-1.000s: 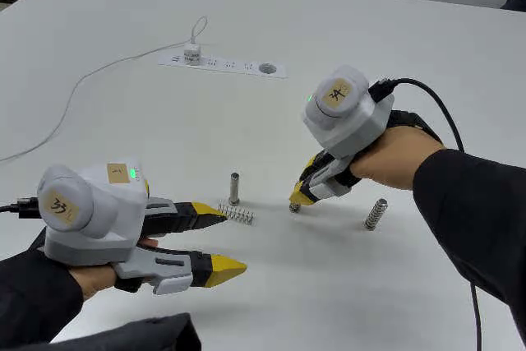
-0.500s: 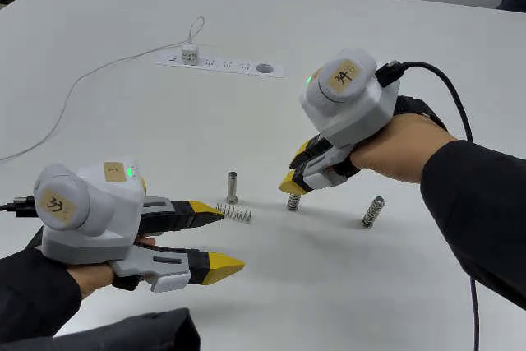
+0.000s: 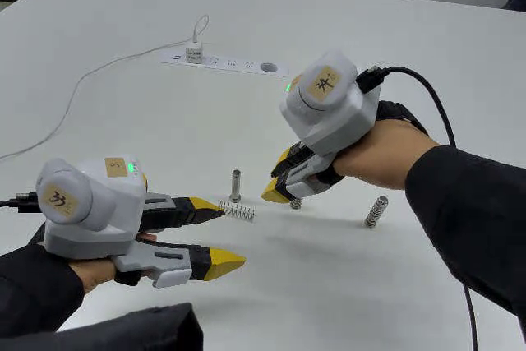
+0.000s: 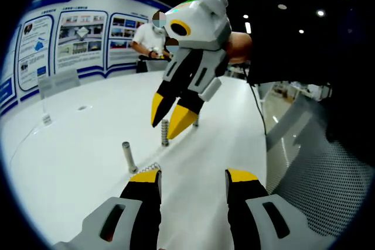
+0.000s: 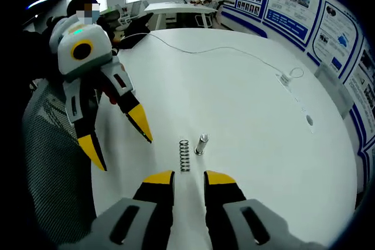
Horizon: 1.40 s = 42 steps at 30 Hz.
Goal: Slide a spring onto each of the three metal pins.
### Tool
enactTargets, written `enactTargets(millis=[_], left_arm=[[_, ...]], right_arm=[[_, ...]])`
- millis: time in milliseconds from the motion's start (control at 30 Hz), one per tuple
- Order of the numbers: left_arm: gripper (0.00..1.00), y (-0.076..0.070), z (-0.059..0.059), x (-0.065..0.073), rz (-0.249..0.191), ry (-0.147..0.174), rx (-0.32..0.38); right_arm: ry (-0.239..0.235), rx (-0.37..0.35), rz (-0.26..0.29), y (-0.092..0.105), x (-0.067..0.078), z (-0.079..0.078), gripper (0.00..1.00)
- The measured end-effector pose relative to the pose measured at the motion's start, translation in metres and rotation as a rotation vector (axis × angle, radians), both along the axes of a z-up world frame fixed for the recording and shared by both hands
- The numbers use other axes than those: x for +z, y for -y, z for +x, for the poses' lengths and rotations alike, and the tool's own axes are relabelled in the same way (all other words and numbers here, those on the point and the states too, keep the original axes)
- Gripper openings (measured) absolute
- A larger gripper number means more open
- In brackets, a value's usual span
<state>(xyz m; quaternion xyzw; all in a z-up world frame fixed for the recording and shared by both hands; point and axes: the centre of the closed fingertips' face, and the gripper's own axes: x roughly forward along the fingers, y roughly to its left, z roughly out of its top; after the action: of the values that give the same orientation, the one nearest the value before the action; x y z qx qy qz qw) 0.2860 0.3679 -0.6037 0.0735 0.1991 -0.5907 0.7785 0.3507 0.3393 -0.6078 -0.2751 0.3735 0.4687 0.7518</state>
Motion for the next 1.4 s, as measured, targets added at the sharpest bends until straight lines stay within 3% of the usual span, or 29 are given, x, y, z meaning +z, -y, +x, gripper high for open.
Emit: enactTargets(millis=[233, 500, 1400], left_arm=[[0.45, 0.0, 0.0, -0.001, 0.002, -0.004, 0.001], [0.45, 0.0, -0.001, -0.003, 0.007, -0.008, -0.002], [0.44, -0.001, 0.0, -0.005, 0.022, -0.015, 0.006]], right_arm=[[-0.039, 0.03, -0.011, -0.013, -0.022, -0.004, 0.2], [-0.069, 0.038, -0.06, -0.013, -0.047, -0.003, 0.18], [-0.107, 0.04, -0.073, -0.015, -0.068, 0.003, 0.12]])
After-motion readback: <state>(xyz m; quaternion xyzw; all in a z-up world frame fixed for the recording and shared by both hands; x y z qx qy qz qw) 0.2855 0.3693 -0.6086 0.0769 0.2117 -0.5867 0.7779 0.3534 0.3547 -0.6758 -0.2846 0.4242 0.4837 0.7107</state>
